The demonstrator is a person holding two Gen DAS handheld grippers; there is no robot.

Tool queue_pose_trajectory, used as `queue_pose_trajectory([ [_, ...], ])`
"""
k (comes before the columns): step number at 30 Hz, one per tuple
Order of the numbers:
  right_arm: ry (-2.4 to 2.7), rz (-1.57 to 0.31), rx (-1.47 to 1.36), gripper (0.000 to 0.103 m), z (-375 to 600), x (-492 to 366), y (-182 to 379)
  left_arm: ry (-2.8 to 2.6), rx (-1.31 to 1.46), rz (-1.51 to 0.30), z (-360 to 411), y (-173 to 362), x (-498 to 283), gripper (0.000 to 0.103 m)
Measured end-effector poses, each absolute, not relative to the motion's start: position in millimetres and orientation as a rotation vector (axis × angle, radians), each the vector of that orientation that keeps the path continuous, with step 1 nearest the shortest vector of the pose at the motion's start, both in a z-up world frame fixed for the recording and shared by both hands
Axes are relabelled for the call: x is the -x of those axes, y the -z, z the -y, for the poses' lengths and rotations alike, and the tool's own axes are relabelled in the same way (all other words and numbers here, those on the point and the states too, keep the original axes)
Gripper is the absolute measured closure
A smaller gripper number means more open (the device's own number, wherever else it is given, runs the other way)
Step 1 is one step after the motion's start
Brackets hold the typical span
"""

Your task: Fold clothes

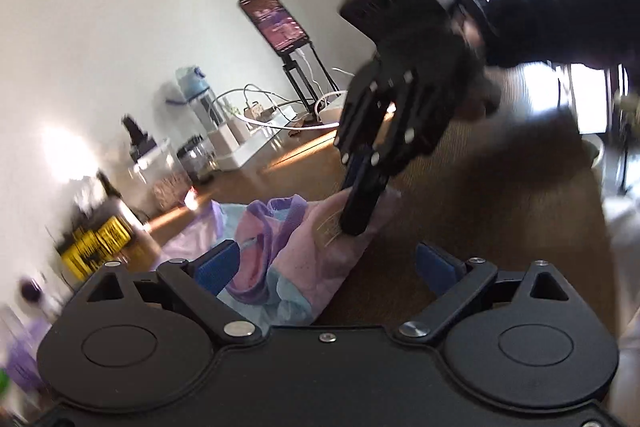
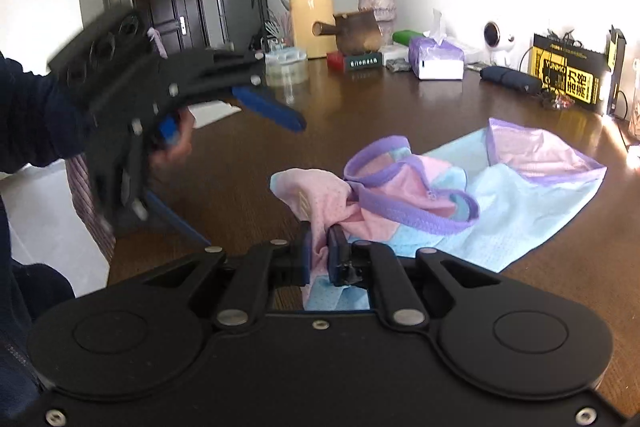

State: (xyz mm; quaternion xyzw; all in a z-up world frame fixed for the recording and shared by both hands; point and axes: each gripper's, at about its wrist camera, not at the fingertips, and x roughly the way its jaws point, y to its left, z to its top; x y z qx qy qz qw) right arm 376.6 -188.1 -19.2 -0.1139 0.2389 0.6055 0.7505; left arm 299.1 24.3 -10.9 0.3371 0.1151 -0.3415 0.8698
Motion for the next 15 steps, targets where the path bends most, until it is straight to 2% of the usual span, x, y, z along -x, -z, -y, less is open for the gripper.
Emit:
queue_pose_trajectory([
  [3,-1.343,-0.515,0.275,0.092,187.8,-370.4,15.3,0.731,-0.709,-0.254,-18.6,16.2,-308.9,0.011],
  [6,-1.353,-0.508,0.323,0.092,186.0,-358.8,12.2,0.79,-0.743,-0.267,-14.1,20.6,-314.8,0.039],
  [7,-1.356,-0.507,0.338,0.092,185.6,-354.7,11.0,0.81,-0.758,-0.269,-12.8,21.4,-315.0,0.046],
  [8,-1.36,-0.505,0.354,0.092,185.8,-349.7,9.9,0.818,-0.765,-0.264,-12.4,21.5,-314.5,0.048],
  [12,-1.36,-0.481,0.375,0.092,187.3,-337.9,5.3,0.811,-0.8,-0.21,-12.3,20.2,-306.7,0.046],
  [15,-1.351,-0.465,0.354,0.092,190.4,-335.8,1.1,0.777,-0.828,-0.155,-15.7,17.5,-290.9,0.038],
])
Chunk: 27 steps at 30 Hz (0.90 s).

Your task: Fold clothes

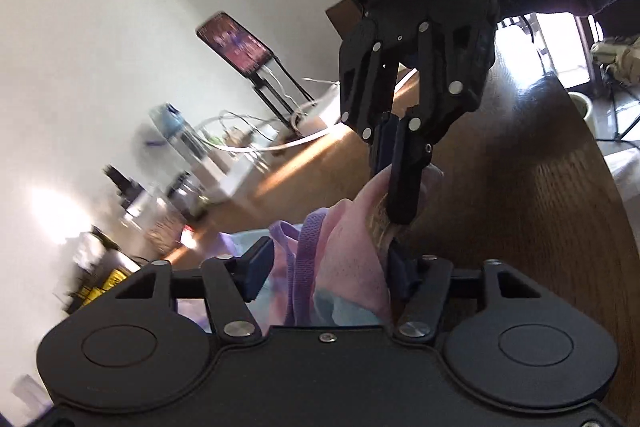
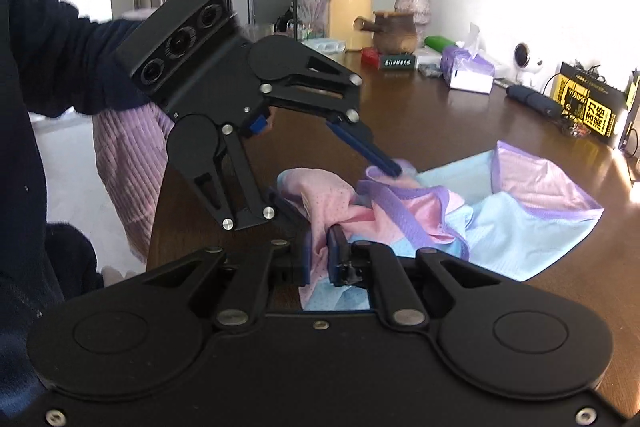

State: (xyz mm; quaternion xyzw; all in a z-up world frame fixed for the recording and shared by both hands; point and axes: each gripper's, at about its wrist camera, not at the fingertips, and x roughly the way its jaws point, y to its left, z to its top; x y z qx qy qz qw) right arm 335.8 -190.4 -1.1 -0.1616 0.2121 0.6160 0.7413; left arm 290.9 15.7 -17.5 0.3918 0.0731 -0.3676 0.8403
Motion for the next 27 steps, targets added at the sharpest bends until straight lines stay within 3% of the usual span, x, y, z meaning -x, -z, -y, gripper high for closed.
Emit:
queue_pose_trajectory([
  [3,-1.352,-0.47,0.329,0.092,193.1,-337.6,0.2,0.77,-0.827,-0.136,-20.8,13.2,-273.9,0.034],
  [11,-1.381,-0.47,0.352,0.092,192.9,-323.7,-0.8,0.832,-0.82,-0.172,-6.8,28.1,-266.1,0.035],
  [13,-1.388,-0.473,0.371,0.092,191.5,-318.1,-1.9,0.86,-0.805,-0.187,-4.2,29.4,-269.2,0.062],
  [15,-1.383,-0.473,0.381,0.092,192.2,-313.0,-3.9,0.883,-0.799,-0.204,-4.0,28.5,-270.2,0.068],
  [16,-1.38,-0.472,0.382,0.092,193.3,-311.3,-4.8,0.885,-0.797,-0.199,-5.0,28.2,-270.4,0.077],
  [23,-1.344,-0.444,0.443,0.091,191.0,-292.7,-4.1,0.911,-0.679,-0.264,-11.3,26.2,-276.9,0.089],
  [24,-1.323,-0.426,0.468,0.089,189.0,-287.3,-2.3,0.912,-0.626,-0.296,-14.5,25.4,-282.8,0.089],
  [27,-1.187,-0.323,0.606,0.062,182.4,-267.6,7.6,0.919,-0.485,-0.371,-25.5,21.4,-297.2,0.089],
])
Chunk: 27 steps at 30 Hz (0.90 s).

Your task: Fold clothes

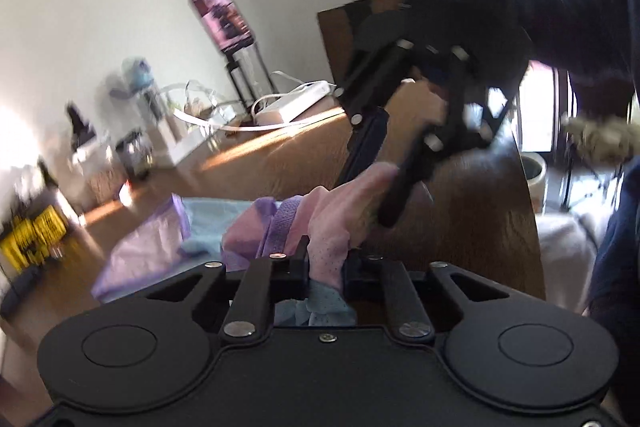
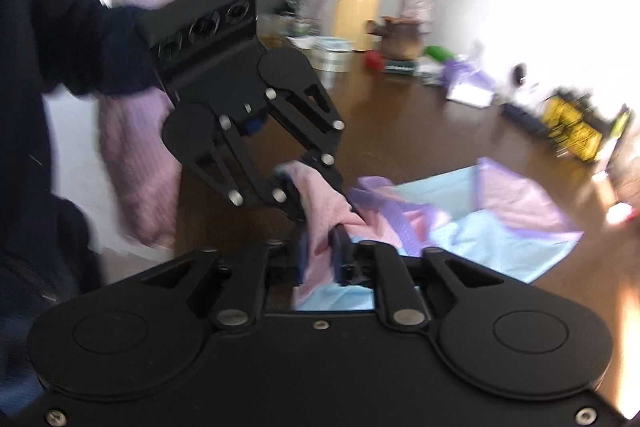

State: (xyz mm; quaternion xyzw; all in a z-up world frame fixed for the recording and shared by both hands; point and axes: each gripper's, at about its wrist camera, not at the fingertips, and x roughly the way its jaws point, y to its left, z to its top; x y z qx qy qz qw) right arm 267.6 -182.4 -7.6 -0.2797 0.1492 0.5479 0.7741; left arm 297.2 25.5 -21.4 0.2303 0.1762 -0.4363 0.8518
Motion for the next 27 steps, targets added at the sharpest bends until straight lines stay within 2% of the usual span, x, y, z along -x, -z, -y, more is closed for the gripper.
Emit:
queue_pose_trajectory([
  [1,-1.146,-0.287,0.652,0.055,180.9,-261.0,11.3,0.921,-0.452,-0.387,-28.6,19.7,-300.7,0.089],
  [3,-1.102,-0.215,0.748,0.049,179.1,-244.5,20.1,0.924,-0.412,-0.402,-32.3,16.3,-305.2,0.089],
  [10,-0.952,-0.006,0.987,0.05,157.3,-217.3,46.8,0.946,-0.434,-0.413,-29.6,10.7,-305.4,0.089],
  [11,-0.947,-0.006,0.998,0.053,154.8,-219.4,48.6,0.949,-0.45,-0.413,-28.2,11.3,-303.5,0.089],
  [13,-0.966,-0.034,1.008,0.091,151.3,-225.3,50.5,0.958,-0.488,-0.417,-25.8,12.7,-298.5,0.089],
  [20,-1.221,-0.277,0.733,0.092,171.0,-219.5,6.8,1.133,-0.481,-0.521,-30.0,-6.5,-273.2,0.089],
  [24,-1.371,-0.439,0.442,0.091,190.2,-248.8,-26.8,1.187,-0.362,-0.58,-34.3,-19.6,-295.2,0.089],
  [27,-1.381,-0.553,0.289,0.091,194.4,-286.8,-29.2,1.18,-0.297,-0.632,-35.3,-13.5,-322.9,0.088],
])
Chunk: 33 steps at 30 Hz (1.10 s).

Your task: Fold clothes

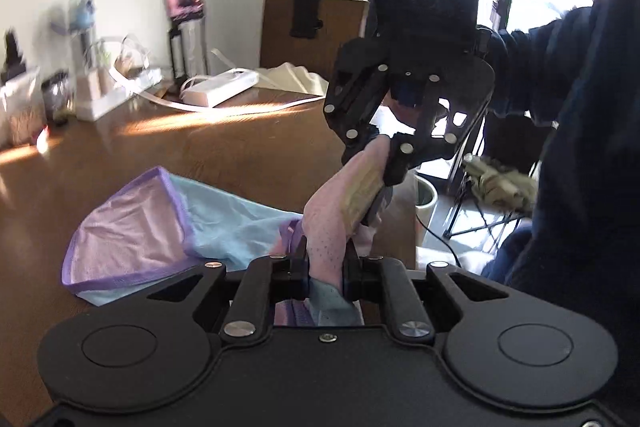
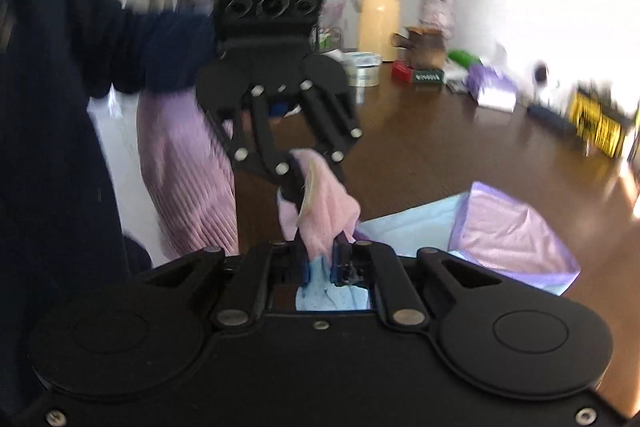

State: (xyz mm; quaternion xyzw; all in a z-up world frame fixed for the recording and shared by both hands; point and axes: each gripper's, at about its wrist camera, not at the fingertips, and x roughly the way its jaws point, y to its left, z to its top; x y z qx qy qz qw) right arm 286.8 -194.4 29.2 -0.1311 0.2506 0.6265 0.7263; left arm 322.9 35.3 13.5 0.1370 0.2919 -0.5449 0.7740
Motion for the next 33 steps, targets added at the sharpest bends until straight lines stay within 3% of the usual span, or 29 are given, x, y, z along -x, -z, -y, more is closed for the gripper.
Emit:
queue_pose_trajectory([
  [8,-1.358,-0.716,0.052,0.091,197.9,-368.5,-18.3,1.07,-0.286,-0.667,-27.2,-16.1,-376.0,0.087],
  [10,-1.346,-0.745,0.004,0.09,198.7,-383.9,-13.6,1.025,-0.287,-0.683,-25.5,-13.3,-387.7,0.072],
  [15,-1.288,-0.793,-0.052,0.089,198.7,-407.4,8.8,0.969,-0.215,-0.726,-30.7,1.9,-412.5,0.066],
  [17,-1.248,-0.797,-0.068,0.086,200.2,-415.5,13.0,0.944,-0.197,-0.73,-33.9,4.1,-418.0,0.063],
  [19,-1.176,-0.776,-0.031,0.074,201.5,-419.7,17.5,0.917,-0.19,-0.742,-36.1,7.5,-422.2,0.061],
  [28,-0.927,-0.607,0.123,0.07,198.0,-412.6,19.2,0.748,-0.065,-0.725,-50.4,13.1,-417.7,0.061],
  [31,-0.953,-0.641,0.08,0.06,207.3,-407.0,15.9,0.701,-0.006,-0.734,-54.4,10.6,-412.5,0.061],
  [33,-0.983,-0.678,-0.01,0.059,215.5,-400.5,17.4,0.666,0.002,-0.757,-53.1,12.3,-411.2,0.061],
])
